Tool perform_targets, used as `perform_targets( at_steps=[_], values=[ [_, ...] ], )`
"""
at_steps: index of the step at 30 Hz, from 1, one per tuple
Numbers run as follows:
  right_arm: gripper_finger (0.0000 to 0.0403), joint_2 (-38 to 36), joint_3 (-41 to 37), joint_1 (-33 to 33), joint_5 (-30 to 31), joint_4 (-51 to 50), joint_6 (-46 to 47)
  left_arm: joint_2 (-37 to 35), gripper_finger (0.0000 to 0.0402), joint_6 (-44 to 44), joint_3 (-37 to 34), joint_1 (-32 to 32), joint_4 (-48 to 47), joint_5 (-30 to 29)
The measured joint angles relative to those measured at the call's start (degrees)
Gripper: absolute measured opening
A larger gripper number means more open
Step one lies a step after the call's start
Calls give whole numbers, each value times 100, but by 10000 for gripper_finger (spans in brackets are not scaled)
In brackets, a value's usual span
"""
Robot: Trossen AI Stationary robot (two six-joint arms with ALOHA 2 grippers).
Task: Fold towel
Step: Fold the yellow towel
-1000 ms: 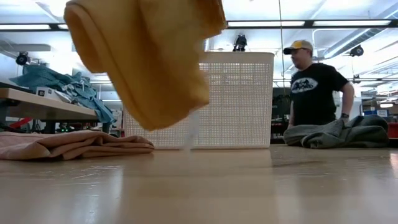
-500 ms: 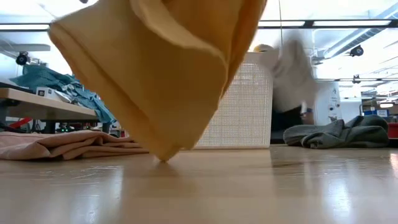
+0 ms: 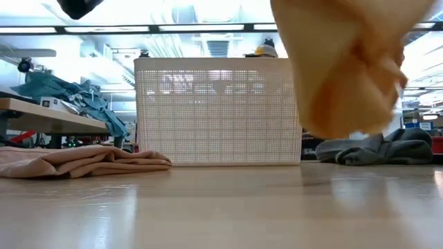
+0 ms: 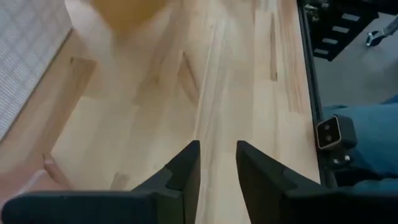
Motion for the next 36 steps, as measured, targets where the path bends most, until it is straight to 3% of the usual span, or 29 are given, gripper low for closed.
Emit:
perform_targets(
  at_steps=[4,5,7,10,12,15,20,26,36],
  values=[
    [0,-236,405,227,1687,-244,-247,0,85,16,0,11,34,-361],
    [0,-317,501,285,1859,-184,-361,0,82,91,6,13,74,-553],
    [0,-370,648,334,1445,-152,-347,0,77,416,33,15,303,-1045],
    [0,-157,624,328,128,-304,75,3,77,1458,48,47,1236,-2036],
    [0,200,587,339,-543,-544,455,30,80,2249,43,64,2149,-2362],
    [0,751,619,448,-997,-775,670,143,88,3217,37,94,3307,-1976],
    [0,1432,1161,538,-1491,-586,53,485,97,4055,35,132,4331,-1122],
    [0,2031,1840,526,-1323,-547,-328,772,98,4253,24,316,4428,-1103],
    [0,2371,1855,496,-1452,-514,-567,864,116,4301,24,447,4427,-527]
  ],
)
